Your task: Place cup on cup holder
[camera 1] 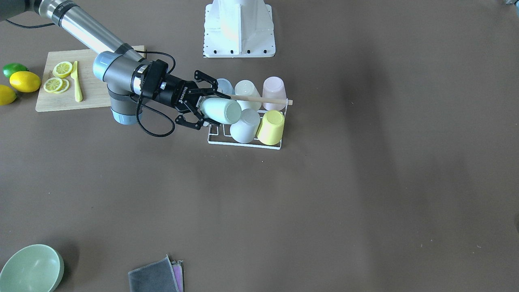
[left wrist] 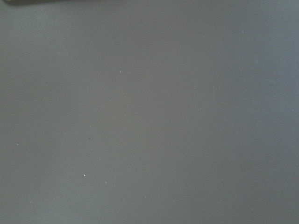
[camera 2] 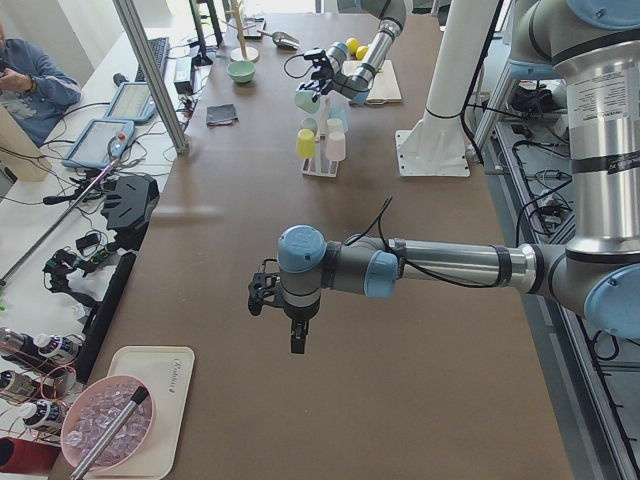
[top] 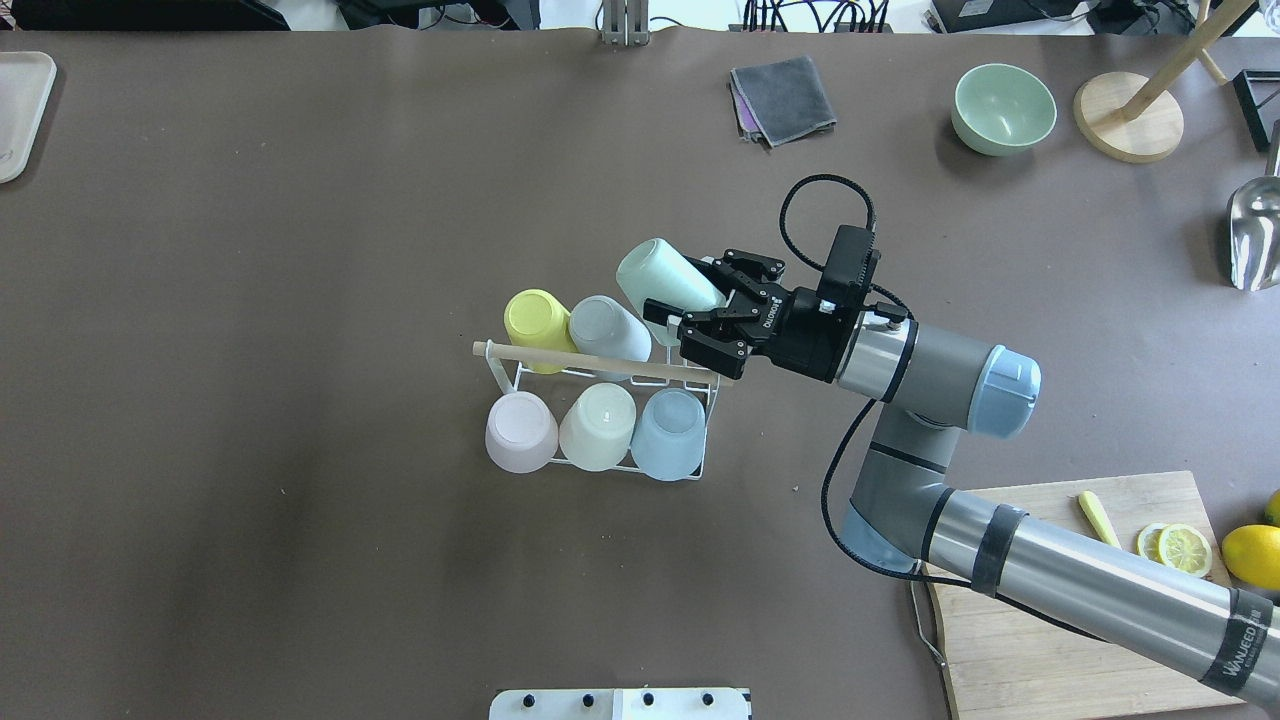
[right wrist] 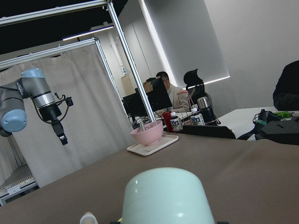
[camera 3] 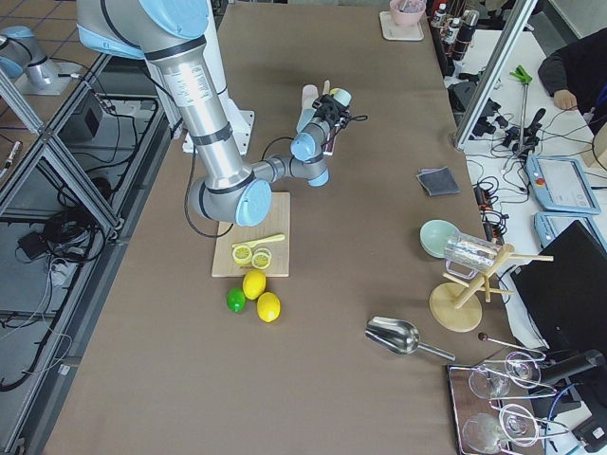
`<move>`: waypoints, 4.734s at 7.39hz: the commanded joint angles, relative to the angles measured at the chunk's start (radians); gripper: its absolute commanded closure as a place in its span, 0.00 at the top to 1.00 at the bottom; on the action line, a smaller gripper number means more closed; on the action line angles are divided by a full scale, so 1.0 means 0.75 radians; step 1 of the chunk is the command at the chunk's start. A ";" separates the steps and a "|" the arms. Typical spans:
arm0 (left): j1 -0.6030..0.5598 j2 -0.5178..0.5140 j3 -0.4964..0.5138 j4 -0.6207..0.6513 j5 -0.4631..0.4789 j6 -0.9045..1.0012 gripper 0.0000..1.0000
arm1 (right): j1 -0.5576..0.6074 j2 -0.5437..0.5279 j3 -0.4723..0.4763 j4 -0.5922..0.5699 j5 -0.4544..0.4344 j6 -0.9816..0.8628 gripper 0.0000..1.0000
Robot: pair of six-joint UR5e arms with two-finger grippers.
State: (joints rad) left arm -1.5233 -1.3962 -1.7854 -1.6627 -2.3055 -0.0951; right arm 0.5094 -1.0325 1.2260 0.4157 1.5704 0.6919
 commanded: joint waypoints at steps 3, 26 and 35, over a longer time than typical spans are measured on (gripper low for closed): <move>0.000 0.000 -0.010 0.002 0.000 0.000 0.99 | 0.006 -0.002 0.008 0.022 -0.010 -0.002 1.00; 0.000 -0.008 -0.008 0.000 0.006 0.002 0.99 | 0.934 -0.565 1.092 -3.205 0.758 -0.617 1.00; 0.000 -0.008 -0.008 0.000 0.008 0.002 0.99 | 1.454 -0.736 0.492 -2.937 1.042 -1.318 1.00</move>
State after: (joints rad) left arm -1.5232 -1.4020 -1.7917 -1.6628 -2.2994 -0.0936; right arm 1.5989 -1.5849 1.6104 -1.8363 2.3481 -0.3561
